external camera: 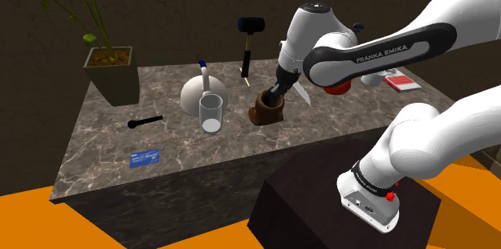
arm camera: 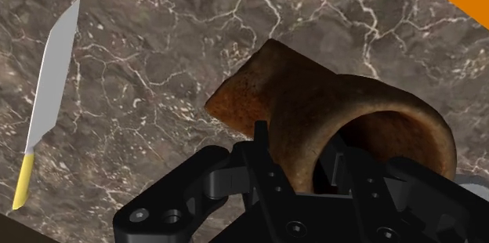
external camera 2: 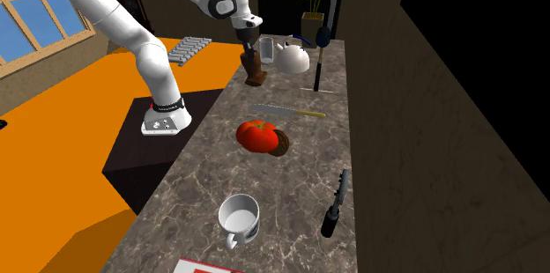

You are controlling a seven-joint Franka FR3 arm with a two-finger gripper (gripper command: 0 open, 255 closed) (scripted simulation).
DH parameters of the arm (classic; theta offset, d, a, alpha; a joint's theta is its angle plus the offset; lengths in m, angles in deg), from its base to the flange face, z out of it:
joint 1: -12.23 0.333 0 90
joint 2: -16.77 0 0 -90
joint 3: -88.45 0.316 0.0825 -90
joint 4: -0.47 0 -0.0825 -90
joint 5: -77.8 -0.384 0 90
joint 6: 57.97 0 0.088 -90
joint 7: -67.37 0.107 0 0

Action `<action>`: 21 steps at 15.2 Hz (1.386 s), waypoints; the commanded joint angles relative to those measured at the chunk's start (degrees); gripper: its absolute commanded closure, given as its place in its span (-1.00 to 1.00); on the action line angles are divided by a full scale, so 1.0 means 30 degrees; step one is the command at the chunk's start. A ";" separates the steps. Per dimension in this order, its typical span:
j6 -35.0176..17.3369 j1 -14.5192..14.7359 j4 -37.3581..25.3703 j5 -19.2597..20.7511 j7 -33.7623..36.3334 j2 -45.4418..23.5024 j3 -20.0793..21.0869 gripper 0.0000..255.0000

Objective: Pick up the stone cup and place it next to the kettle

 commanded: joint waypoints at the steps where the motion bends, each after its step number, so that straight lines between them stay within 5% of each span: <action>1: -0.0537 -0.0033 0.0253 0.0058 0.0076 -0.0248 0.0029 1.00; 8: -0.0537 -0.0033 0.0253 0.0058 0.0076 -0.0248 0.0029 1.00; 9: -0.0543 -0.0034 0.0254 0.0060 0.0077 -0.0254 0.0029 -1.00; 14: -0.0537 -0.0033 0.0253 0.0058 0.0076 -0.0248 0.0029 -1.00; 18: 0.2432 0.0250 -0.0986 -0.0311 -0.0148 0.1481 0.0005 -1.00; 21: 0.2432 0.0251 -0.0985 -0.0311 -0.0148 0.1482 0.0004 -1.00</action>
